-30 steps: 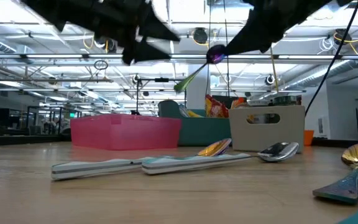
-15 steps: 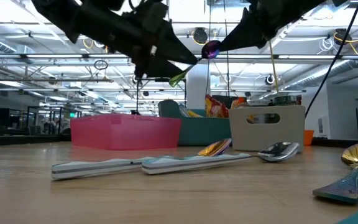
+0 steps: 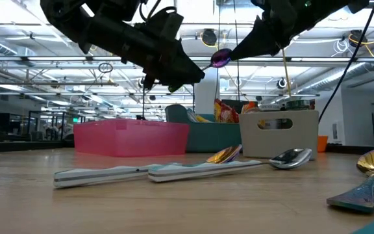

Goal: Pick & Place Food Item
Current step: Put the purple spoon into the red bin

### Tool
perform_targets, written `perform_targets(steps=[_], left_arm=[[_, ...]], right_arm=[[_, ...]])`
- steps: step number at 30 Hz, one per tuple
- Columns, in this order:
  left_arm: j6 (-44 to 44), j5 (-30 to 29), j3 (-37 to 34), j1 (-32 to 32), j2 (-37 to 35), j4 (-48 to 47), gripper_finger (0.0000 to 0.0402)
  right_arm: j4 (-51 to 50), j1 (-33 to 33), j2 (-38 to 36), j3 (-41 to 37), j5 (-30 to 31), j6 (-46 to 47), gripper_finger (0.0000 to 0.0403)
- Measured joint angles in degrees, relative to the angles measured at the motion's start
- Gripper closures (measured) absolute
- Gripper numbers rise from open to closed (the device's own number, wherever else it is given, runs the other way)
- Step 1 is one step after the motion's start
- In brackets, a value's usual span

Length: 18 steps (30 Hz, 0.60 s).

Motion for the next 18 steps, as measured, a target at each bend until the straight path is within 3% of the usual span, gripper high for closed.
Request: perform_targets(steps=[3,9,18], left_arm=[[4.77,3.56,-0.03,0.4,-0.94,-0.08,0.0385],[7.56,3.33,-1.96,0.75,-3.19,3.86,0.0393],[0.03,1.81,-19.71,6.48,-6.76,30.98,0.0396]], right_arm=[[0.09,-0.03,0.0,0.0,0.68,0.01,0.0403],[0.06,-0.04,-0.14,0.0,0.95,0.03,0.0393],[-0.98,0.04,0.0,-0.07,-0.71,1.25,0.0373]])
